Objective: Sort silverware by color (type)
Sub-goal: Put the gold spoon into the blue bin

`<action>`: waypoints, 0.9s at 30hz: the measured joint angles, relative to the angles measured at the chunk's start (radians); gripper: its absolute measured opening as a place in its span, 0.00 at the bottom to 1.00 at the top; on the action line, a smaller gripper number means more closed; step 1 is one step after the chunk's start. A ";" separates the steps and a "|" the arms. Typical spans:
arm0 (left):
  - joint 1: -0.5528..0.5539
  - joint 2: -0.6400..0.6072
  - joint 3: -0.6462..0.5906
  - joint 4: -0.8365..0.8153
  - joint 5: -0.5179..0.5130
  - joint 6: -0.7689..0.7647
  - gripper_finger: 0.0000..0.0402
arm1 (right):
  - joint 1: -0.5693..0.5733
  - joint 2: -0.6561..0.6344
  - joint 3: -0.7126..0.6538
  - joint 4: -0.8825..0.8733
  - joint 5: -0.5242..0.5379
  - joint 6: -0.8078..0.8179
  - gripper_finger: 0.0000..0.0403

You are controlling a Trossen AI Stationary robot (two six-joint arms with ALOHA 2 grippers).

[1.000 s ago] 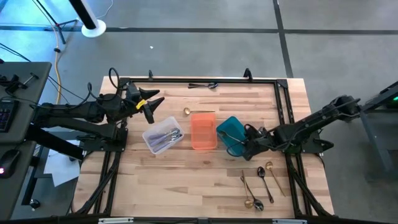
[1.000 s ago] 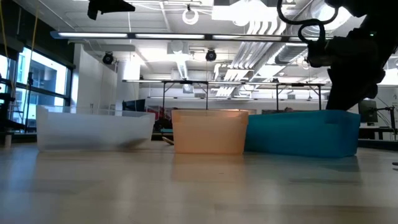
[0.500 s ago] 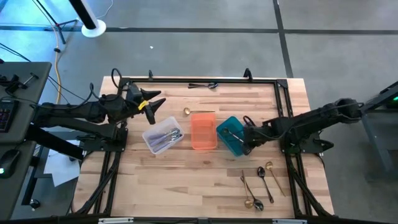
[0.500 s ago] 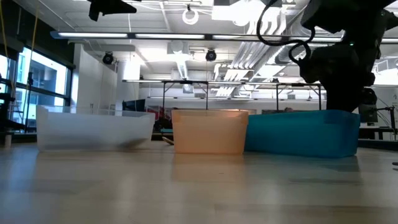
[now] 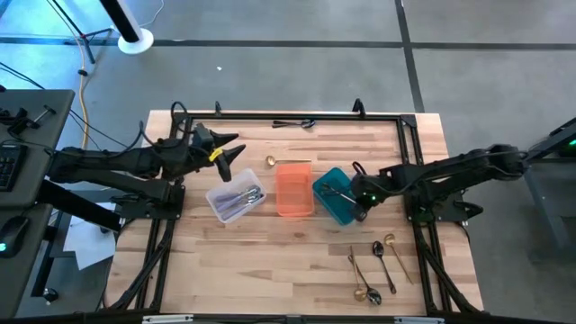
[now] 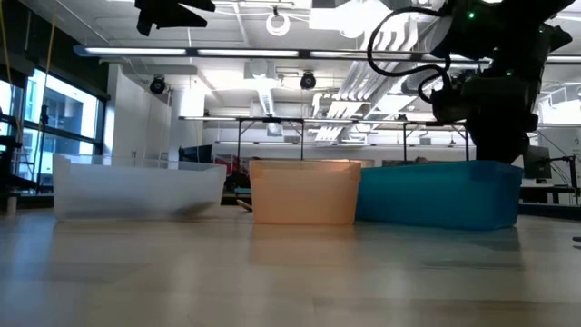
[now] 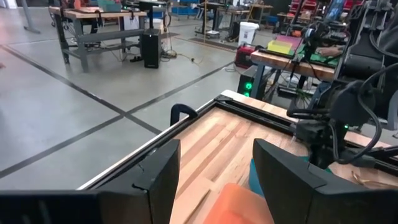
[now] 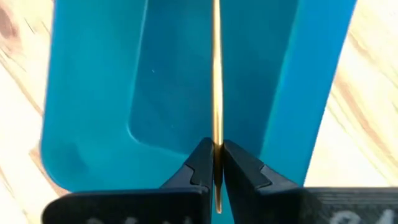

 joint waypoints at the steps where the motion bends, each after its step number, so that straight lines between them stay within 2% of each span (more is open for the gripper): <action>1: 0.000 0.000 0.000 -0.001 0.000 0.000 0.48 | -0.002 0.002 0.000 -0.005 -0.003 -0.011 0.04; 16: 0.000 -0.001 0.000 0.022 -0.006 0.001 0.48 | -0.002 0.150 0.001 -0.009 0.037 -0.057 0.04; 27: 0.000 -0.001 0.000 0.022 -0.005 0.002 0.48 | -0.002 0.160 0.002 -0.012 0.038 -0.066 0.04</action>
